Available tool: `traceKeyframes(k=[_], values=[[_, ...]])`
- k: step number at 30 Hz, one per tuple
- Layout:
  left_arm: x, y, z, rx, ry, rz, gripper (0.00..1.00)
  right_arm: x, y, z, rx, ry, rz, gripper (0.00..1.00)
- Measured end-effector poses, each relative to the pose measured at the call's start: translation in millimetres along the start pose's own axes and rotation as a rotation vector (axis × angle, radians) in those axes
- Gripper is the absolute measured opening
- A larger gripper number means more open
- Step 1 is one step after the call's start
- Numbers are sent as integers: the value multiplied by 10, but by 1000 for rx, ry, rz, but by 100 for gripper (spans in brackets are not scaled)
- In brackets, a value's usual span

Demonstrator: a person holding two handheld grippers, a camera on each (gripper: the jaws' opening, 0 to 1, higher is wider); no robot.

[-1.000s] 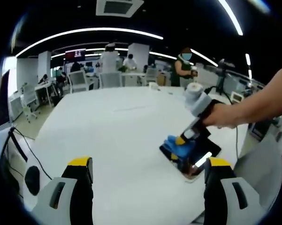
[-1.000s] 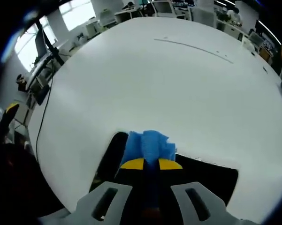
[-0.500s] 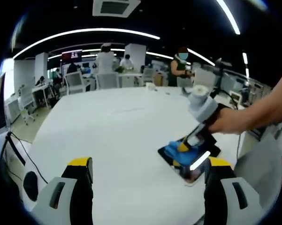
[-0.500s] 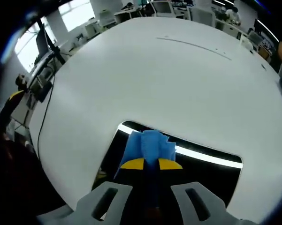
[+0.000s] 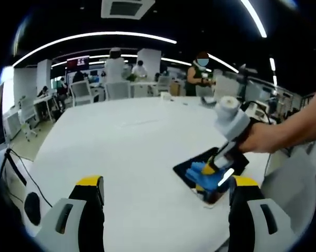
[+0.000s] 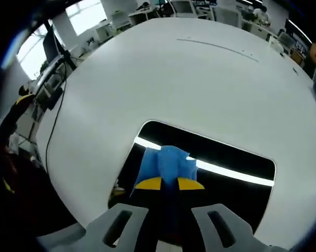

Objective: Wipe the mirror surface with the cleaning cloth until all visible marks leave the cleaned area.

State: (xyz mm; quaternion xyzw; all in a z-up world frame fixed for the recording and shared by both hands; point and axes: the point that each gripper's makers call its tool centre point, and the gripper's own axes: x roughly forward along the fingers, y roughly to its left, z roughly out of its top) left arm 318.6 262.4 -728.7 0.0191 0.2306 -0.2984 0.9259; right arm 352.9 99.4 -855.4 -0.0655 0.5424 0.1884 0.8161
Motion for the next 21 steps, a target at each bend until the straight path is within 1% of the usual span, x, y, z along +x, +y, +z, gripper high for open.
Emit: traceKeyframes(k=[4, 12, 14, 18, 21], values=[[-6, -18, -15, -3, 2, -4, 100, -24, 23, -31, 6, 2, 3, 3], [-18, -16, 11, -10, -8, -2, 100, -74, 111, -142, 18, 11, 16, 3], [-21, -22, 7, -4, -6, -4, 100, -95, 140, -176, 14, 13, 18, 3], [-26, -26, -9, -4, -1, -6, 100, -120, 186, -239, -33, 18, 11, 3], [-26, -41, -19, -1, 2, -10, 100, -136, 193, -275, -26, 18, 18, 3]])
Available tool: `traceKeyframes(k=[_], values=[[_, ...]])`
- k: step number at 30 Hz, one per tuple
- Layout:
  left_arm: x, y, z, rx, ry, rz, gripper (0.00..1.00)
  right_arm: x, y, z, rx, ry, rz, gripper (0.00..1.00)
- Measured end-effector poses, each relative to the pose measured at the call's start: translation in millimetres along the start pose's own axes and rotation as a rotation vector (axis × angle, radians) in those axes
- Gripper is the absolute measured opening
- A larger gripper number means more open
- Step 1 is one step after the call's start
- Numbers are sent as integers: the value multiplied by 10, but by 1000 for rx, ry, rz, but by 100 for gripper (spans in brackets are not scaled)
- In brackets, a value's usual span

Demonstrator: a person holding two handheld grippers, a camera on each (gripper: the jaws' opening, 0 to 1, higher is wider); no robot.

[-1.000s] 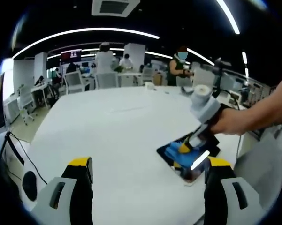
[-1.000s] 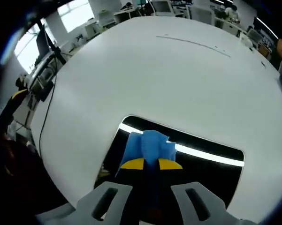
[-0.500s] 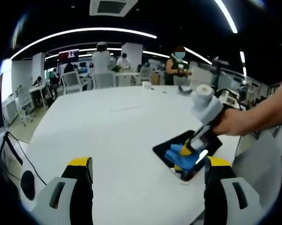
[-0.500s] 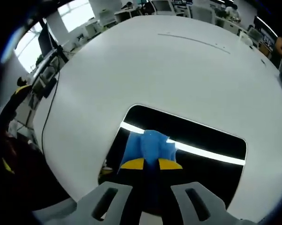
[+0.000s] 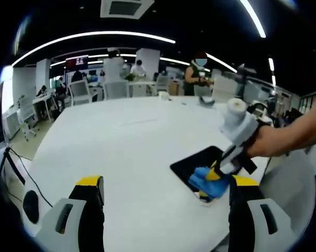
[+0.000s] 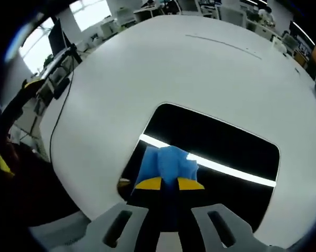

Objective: Wipe the mirror surface with the cleaning cloth until all visible marks leave the cleaned area.

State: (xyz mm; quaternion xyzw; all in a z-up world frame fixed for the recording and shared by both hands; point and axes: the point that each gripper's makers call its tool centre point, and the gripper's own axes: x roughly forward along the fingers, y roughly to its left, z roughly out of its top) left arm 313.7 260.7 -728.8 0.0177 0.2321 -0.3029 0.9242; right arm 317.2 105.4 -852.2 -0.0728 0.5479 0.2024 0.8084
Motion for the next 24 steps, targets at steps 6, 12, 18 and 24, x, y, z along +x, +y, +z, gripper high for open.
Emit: traceKeyframes(k=[6, 12, 18, 24], values=[[8, 8, 3, -5, -4, 3, 100, -26, 69, -79, 2, 1, 16, 3], [24, -12, -2, -3, -2, 1, 100, -74, 162, -222, -10, 9, 36, 3], [26, -24, -6, -3, -5, 0, 100, -100, 209, -298, -14, 12, 48, 3], [41, -27, -6, -8, -7, 3, 100, -126, 254, -381, -22, 21, 64, 3]])
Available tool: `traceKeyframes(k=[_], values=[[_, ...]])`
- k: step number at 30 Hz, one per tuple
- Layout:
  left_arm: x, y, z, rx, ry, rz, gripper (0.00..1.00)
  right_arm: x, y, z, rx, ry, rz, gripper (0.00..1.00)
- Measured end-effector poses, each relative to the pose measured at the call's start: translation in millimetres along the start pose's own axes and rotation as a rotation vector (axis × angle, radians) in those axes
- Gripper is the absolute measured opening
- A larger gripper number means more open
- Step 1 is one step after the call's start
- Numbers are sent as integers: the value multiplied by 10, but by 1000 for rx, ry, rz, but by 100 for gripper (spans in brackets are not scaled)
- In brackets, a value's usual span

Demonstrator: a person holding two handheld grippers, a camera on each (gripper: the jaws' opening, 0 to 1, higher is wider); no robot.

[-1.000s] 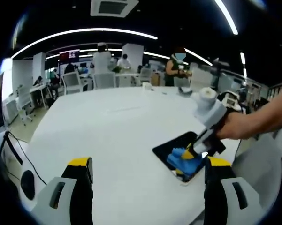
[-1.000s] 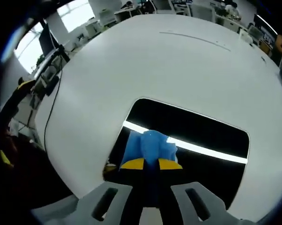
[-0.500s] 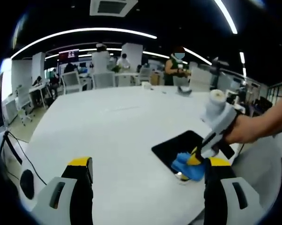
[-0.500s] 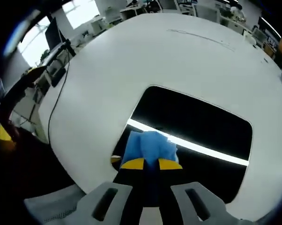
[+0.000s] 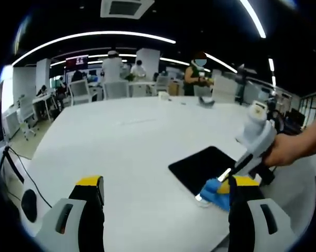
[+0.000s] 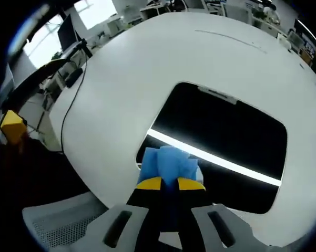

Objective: Wipe the mirror surface with the cleaning cloth until all visible marks leave the cleaned area.

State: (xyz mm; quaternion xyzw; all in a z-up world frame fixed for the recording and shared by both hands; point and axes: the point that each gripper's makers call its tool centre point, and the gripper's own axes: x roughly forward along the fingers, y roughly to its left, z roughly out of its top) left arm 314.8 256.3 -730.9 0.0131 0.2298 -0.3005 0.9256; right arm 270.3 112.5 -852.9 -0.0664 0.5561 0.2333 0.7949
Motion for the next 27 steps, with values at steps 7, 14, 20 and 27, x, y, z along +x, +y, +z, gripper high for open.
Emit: traceKeyframes(k=[7, 14, 20, 27], values=[[28, -68, 4, 3, -1, -6, 100, -10, 5, -39, -6, 9, 13, 3], [51, -78, -8, 15, 6, -8, 100, -26, -18, -59, -13, 18, 20, 3], [63, -61, 32, -28, -20, 19, 100, -64, -165, -73, -7, 28, 12, 3], [118, -177, -11, -16, -10, 2, 100, -81, -237, -103, -9, 33, 19, 3]])
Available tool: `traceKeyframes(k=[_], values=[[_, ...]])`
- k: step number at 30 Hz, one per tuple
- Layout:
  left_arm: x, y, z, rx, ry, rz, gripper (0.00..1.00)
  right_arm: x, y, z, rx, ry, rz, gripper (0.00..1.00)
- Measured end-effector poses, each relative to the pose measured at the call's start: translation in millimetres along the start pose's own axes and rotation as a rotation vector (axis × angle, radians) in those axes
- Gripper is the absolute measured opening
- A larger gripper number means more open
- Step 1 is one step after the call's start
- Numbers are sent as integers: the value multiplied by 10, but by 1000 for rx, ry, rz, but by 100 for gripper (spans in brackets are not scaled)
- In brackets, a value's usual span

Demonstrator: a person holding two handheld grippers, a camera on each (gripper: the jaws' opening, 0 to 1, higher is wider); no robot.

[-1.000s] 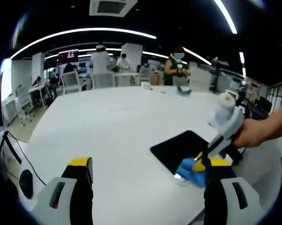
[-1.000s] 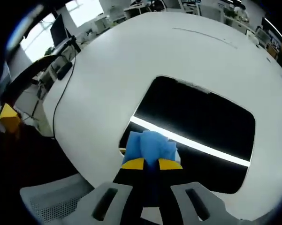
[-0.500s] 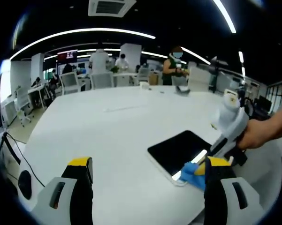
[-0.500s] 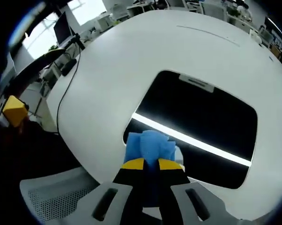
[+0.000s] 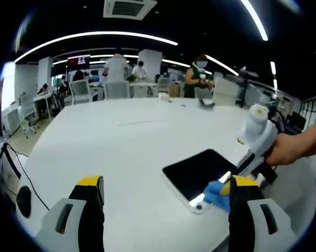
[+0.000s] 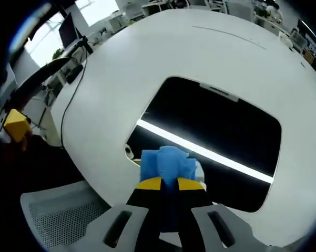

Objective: Wipe the mirror surface with the cleaning cloth until all visible marks leave the cleaned area.

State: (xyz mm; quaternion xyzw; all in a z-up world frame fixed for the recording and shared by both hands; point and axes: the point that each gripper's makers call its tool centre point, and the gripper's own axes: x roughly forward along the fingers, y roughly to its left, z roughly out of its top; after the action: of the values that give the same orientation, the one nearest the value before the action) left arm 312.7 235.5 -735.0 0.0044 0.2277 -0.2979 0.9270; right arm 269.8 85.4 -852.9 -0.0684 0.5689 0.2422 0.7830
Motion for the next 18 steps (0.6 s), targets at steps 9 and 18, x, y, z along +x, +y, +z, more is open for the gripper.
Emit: traceKeyframes(k=[9, 18], values=[[26, -9, -35, -16, 5, -2, 100, -18, -47, -39, -2, 5, 7, 3], [34, -80, -31, 34, 15, -18, 100, -18, -87, -17, 19, 17, 0, 3]])
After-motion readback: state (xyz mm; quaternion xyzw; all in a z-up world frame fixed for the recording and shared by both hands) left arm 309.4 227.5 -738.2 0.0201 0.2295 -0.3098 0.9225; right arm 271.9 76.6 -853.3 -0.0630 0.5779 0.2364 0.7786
